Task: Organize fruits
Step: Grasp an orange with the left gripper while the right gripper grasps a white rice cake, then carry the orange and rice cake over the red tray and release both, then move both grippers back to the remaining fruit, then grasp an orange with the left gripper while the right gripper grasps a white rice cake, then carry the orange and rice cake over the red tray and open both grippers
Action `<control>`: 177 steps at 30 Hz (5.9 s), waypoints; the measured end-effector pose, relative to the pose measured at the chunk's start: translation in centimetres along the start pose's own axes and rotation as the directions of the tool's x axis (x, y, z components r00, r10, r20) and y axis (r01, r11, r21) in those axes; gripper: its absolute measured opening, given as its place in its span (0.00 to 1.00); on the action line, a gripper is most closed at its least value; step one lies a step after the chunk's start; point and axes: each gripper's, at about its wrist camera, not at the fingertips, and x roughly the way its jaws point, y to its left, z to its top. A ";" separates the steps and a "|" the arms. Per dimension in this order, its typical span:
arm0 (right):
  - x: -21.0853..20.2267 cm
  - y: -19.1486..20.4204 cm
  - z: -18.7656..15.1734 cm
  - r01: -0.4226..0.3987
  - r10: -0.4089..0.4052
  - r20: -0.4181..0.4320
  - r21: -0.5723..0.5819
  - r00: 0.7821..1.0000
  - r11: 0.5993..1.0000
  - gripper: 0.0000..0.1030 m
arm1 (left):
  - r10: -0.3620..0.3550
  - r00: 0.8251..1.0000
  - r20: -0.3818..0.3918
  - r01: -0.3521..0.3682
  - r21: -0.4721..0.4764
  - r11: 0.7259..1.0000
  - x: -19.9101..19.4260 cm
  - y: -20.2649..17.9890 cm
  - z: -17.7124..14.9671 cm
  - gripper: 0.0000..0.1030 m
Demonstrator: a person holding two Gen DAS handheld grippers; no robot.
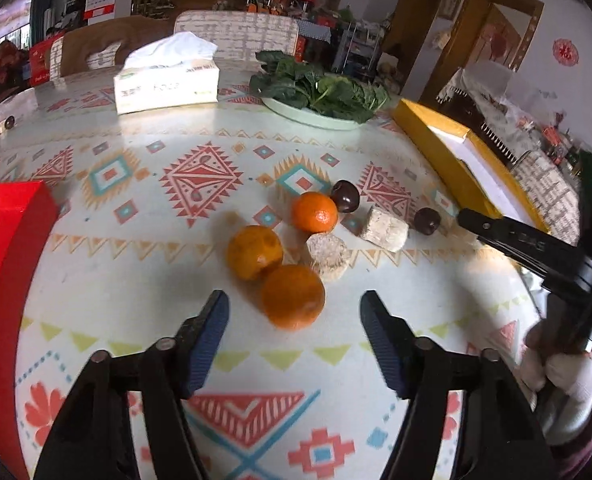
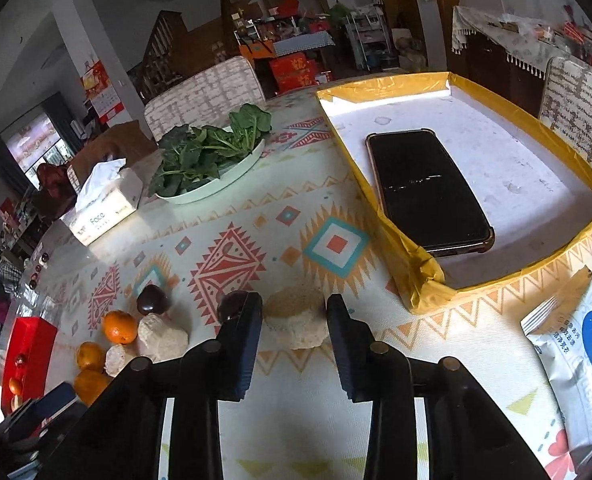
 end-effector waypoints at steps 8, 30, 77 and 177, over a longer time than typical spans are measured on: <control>0.1 0.1 -0.1 -0.044 0.045 -0.014 0.015 0.999 0.999 0.35 | 0.030 1.000 0.005 -0.030 0.012 0.999 1.1 -0.2 0.0 0.32; -0.6 2.3 -0.7 -0.432 0.439 -0.041 0.114 0.898 0.895 0.35 | 0.147 0.964 0.222 -0.071 -0.317 0.946 -15.1 14.8 -4.9 0.32; 2.2 39.4 -9.4 -0.579 0.470 -0.368 -0.292 0.802 0.761 0.53 | 0.251 0.934 0.253 -0.094 -0.504 0.859 -20.8 28.3 -8.8 0.63; 1.1 8.9 -2.6 -0.387 0.365 -0.158 -0.148 0.918 0.910 0.42 | 0.178 0.944 0.276 -0.101 -0.271 0.957 -14.7 13.2 -3.8 0.31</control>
